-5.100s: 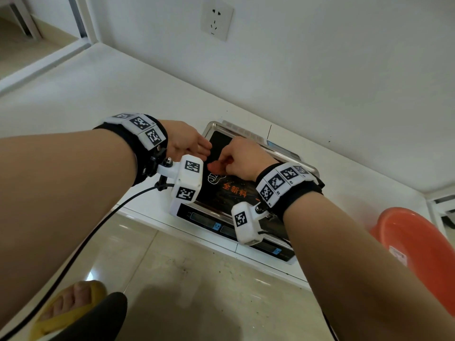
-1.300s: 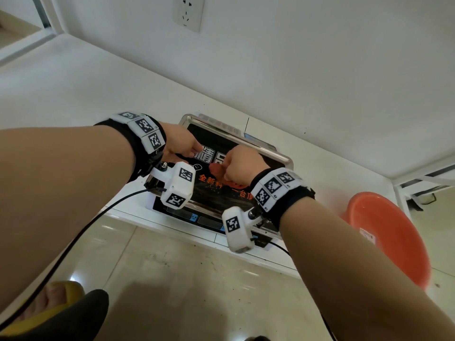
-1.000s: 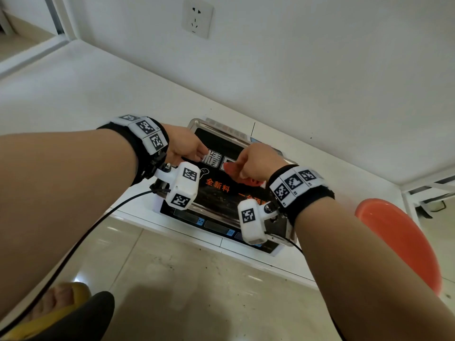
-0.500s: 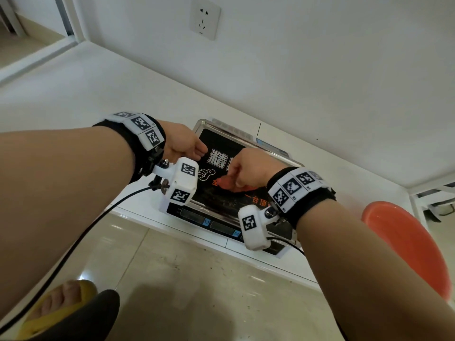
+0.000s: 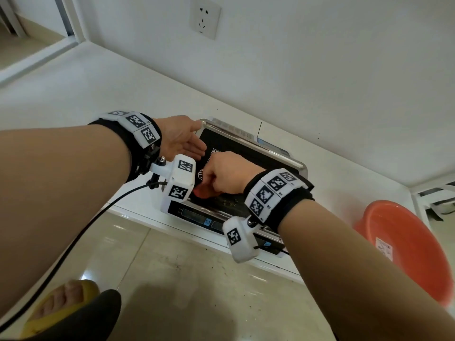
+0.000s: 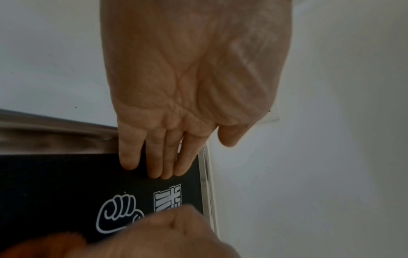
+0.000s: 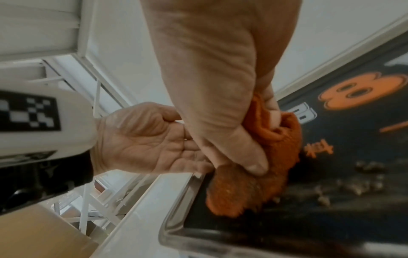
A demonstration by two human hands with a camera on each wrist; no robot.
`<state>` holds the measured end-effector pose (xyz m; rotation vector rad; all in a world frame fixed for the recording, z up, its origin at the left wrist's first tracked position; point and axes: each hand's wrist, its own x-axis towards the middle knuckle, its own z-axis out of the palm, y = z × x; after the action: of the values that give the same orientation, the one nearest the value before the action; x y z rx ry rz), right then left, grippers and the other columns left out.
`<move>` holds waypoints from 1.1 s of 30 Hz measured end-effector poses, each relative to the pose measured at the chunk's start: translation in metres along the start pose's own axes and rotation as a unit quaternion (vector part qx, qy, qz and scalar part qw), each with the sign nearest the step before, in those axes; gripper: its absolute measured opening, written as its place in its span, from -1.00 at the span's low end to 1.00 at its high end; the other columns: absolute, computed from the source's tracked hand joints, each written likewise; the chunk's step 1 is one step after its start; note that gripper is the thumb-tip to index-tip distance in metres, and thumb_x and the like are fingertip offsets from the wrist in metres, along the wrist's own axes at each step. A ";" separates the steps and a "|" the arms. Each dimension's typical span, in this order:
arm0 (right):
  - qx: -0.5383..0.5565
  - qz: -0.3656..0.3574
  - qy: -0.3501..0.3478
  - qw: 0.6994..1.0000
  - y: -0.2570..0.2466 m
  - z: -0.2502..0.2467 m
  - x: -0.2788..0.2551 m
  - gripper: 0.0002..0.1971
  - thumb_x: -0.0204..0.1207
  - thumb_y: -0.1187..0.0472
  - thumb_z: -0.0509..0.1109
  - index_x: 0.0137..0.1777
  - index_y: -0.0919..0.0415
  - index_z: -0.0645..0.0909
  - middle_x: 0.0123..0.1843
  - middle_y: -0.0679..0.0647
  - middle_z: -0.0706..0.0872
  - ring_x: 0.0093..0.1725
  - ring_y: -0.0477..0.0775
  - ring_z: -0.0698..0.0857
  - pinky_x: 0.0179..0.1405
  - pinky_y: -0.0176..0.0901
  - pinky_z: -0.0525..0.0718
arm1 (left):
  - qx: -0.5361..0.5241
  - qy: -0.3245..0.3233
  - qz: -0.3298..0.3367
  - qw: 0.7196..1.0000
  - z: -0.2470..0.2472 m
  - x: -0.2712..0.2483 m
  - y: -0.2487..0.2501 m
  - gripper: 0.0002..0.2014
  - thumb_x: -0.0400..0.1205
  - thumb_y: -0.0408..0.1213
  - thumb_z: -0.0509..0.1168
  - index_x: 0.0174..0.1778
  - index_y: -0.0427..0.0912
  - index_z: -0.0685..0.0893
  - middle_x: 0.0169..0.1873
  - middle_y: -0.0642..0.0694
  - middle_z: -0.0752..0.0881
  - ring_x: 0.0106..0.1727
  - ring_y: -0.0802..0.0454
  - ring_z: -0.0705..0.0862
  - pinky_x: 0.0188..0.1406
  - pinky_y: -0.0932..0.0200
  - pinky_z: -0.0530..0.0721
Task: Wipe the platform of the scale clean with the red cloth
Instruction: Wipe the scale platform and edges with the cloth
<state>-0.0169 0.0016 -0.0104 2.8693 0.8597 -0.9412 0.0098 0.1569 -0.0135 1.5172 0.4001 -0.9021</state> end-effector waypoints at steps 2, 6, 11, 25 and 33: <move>-0.018 0.031 -0.024 0.999 0.011 -0.003 -0.004 -0.75 0.44 -0.09 0.60 -0.13 0.10 0.85 -0.15 -0.02 0.86 -0.05 0.04 0.81 0.00 -0.09 0.77 | -0.009 -0.011 -0.001 1.000 -0.001 -0.002 0.000 -0.27 0.74 0.17 -0.15 0.53 -0.41 0.40 0.48 -0.28 0.50 0.54 -0.13 0.43 0.34 -0.02 0.43; 0.060 0.078 -0.016 0.995 0.031 -0.014 -0.011 -0.85 0.47 0.05 0.60 -0.13 0.13 0.85 -0.16 0.01 0.89 -0.02 0.04 0.84 0.09 0.01 0.83 | -0.012 -0.025 -0.004 1.000 -0.004 -0.002 0.000 -0.18 0.70 0.27 -0.21 0.56 -0.40 0.37 0.51 -0.28 0.47 0.55 -0.13 0.42 0.45 -0.03 0.39; 0.061 0.047 0.041 0.996 0.017 -0.008 0.002 -0.87 0.53 -0.01 0.47 -0.01 -0.03 0.78 -0.09 -0.08 0.82 -0.01 -0.01 0.77 -0.06 -0.06 0.74 | -0.023 -0.047 -0.007 0.999 -0.008 0.000 -0.003 -0.15 0.68 0.30 -0.23 0.58 -0.39 0.33 0.55 -0.27 0.42 0.59 -0.12 0.37 0.62 -0.08 0.26; -0.085 0.030 -0.033 0.995 0.020 -0.002 -0.009 -0.76 0.42 -0.16 0.59 -0.22 0.00 0.84 -0.25 -0.13 0.82 -0.13 -0.01 0.80 -0.15 -0.11 0.75 | -0.019 -0.042 -0.013 0.999 -0.009 -0.001 -0.004 -0.15 0.68 0.30 -0.24 0.56 -0.38 0.37 0.51 -0.26 0.48 0.56 -0.11 0.40 0.54 -0.02 0.33; 0.013 0.012 0.033 0.999 0.004 -0.006 0.001 -0.85 0.53 -0.14 0.47 -0.06 -0.11 0.71 -0.19 -0.15 0.77 -0.14 -0.11 0.73 -0.29 -0.16 0.58 | -0.024 -0.060 -0.013 0.998 -0.014 0.000 -0.006 -0.12 0.65 0.34 -0.23 0.56 -0.37 0.37 0.50 -0.26 0.49 0.55 -0.12 0.43 0.59 -0.08 0.30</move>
<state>-0.0106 -0.0005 -0.0072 2.9413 0.8211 -0.8646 0.0099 0.1707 -0.0184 1.4101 0.3527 -0.9913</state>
